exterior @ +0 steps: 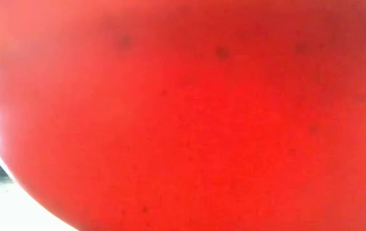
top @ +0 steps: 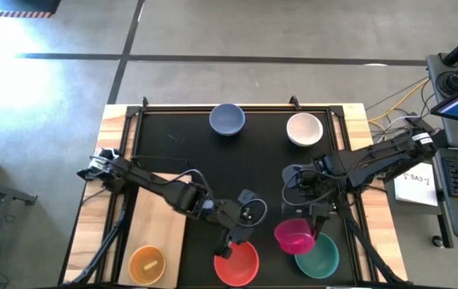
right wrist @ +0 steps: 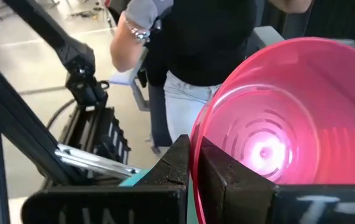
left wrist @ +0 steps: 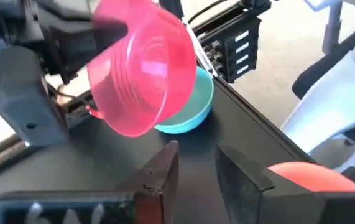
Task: Place and stack bowls onto a shelf
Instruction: Put the pink bowl on the shelf
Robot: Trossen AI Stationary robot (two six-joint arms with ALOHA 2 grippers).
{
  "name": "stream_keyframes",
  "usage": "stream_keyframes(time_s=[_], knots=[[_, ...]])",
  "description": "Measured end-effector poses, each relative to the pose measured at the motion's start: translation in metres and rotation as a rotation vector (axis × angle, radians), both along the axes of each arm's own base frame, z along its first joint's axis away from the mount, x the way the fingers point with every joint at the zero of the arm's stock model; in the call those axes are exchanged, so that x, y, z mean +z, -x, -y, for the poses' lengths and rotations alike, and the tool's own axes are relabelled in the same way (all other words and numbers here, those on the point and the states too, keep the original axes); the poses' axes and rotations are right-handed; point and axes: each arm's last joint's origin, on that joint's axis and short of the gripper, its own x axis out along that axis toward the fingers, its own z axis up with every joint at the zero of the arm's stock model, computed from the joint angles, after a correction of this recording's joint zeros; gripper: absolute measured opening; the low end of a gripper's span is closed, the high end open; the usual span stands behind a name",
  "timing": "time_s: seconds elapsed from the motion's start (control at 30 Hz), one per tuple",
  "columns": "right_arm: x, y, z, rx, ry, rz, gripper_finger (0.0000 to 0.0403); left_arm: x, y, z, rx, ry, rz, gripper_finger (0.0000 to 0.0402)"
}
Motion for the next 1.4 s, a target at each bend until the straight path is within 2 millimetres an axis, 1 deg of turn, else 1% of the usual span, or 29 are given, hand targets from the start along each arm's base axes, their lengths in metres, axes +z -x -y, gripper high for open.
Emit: stream_keyframes(time_s=[0.1, 0.2, 0.33, 0.5, 0.6, 0.7, 0.8, 0.87, 0.93, 1.03, 1.1, 1.17, 1.27, 1.3, 1.4], knots=[[-0.003, 0.0, 0.0, 0.015, 0.012, 0.061, 0.0008, 0.002, -0.004, -0.002, -0.028, -0.042, 0.055, 0.011], [-0.001, -0.002, 0.0, 0.012, 0.01, 0.107, 0.0008, 0.003, -0.005, -0.003, -0.055, -0.088, 0.091, 0.0128], [0.002, -0.007, -0.001, 0.006, -0.001, 0.176, 0.0008, 0.007, -0.008, -0.004, -0.09, -0.101, 0.14, 0.0143], [0.005, -0.012, -0.001, -0.013, 0.008, 0.248, 0.0008, 0.008, -0.009, -0.005, -0.117, -0.091, 0.156, 0.0145], [0.007, -0.014, -0.002, -0.013, 0.0, 0.302, 0.0008, 0.009, -0.009, -0.005, -0.173, -0.066, 0.168, 0.0145], [0.006, -0.019, -0.003, -0.013, -0.004, 0.331, 0.0008, 0.007, -0.013, -0.004, -0.214, -0.039, 0.181, 0.0146], [0.001, -0.026, -0.005, -0.009, -0.006, 0.348, 0.0008, 0.0, -0.02, -0.007, -0.273, 0.001, 0.171, 0.0146], [-0.003, -0.025, -0.005, 0.007, -0.004, 0.333, 0.0008, -0.002, -0.02, -0.007, -0.292, 0.014, 0.156, 0.0146], [-0.002, -0.025, -0.005, 0.006, -0.005, 0.344, 0.0008, -0.001, -0.02, -0.007, -0.29, 0.024, 0.159, 0.0144], [0.001, -0.025, -0.005, 0.003, -0.008, 0.34, 0.0008, 0.0, -0.02, -0.006, -0.286, 0.035, 0.16, 0.0129], [0.001, -0.025, -0.005, 0.002, -0.007, 0.339, 0.0008, 0.0, -0.02, -0.006, -0.285, 0.037, 0.159, 0.011], [0.001, -0.025, -0.005, 0.001, -0.007, 0.334, 0.0009, 0.0, -0.02, -0.007, -0.284, 0.037, 0.159, 0.008], [0.001, -0.025, -0.005, -0.01, -0.008, 0.3, 0.0009, -0.001, -0.019, -0.007, -0.282, 0.039, 0.142, 0.0023], [0.001, -0.025, -0.005, -0.016, -0.009, 0.288, 0.0009, -0.002, -0.019, -0.007, -0.283, 0.044, 0.134, 0.0013], [0.002, -0.026, -0.005, -0.036, -0.018, 0.241, 0.0009, -0.003, -0.019, -0.007, -0.279, 0.048, 0.117, 0.0012]])
